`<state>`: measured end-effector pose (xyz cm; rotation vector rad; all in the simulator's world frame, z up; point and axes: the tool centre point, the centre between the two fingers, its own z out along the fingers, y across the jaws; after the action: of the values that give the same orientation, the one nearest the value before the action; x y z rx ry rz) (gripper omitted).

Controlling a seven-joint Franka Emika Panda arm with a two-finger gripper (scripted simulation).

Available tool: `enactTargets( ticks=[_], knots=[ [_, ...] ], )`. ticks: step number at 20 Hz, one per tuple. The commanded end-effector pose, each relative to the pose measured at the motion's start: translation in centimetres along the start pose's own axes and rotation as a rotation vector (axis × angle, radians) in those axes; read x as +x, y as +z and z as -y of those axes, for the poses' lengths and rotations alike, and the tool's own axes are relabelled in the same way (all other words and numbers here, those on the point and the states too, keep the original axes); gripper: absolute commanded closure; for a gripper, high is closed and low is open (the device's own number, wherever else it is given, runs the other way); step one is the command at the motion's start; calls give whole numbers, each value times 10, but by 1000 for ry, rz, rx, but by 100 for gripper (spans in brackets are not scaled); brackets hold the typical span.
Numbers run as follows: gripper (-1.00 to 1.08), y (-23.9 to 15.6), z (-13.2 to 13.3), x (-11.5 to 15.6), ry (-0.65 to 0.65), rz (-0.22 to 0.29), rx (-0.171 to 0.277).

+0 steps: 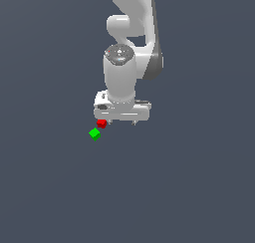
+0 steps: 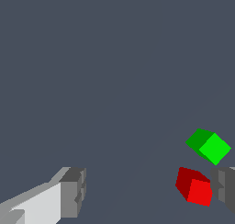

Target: Stack the red cube on top of the green cube.

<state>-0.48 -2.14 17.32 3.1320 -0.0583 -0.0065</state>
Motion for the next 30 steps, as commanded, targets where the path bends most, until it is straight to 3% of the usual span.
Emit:
enactTargets(
  ticks=[1,10,23,30],
  knots=[
    [-92,0,0,0,0,0,0],
    [-92,14,-18,-12,32,0,1],
    [-92,77,-95,-75,180,-2,5],
    [-92,100,-120,-99,230,-3,7]
  ],
)
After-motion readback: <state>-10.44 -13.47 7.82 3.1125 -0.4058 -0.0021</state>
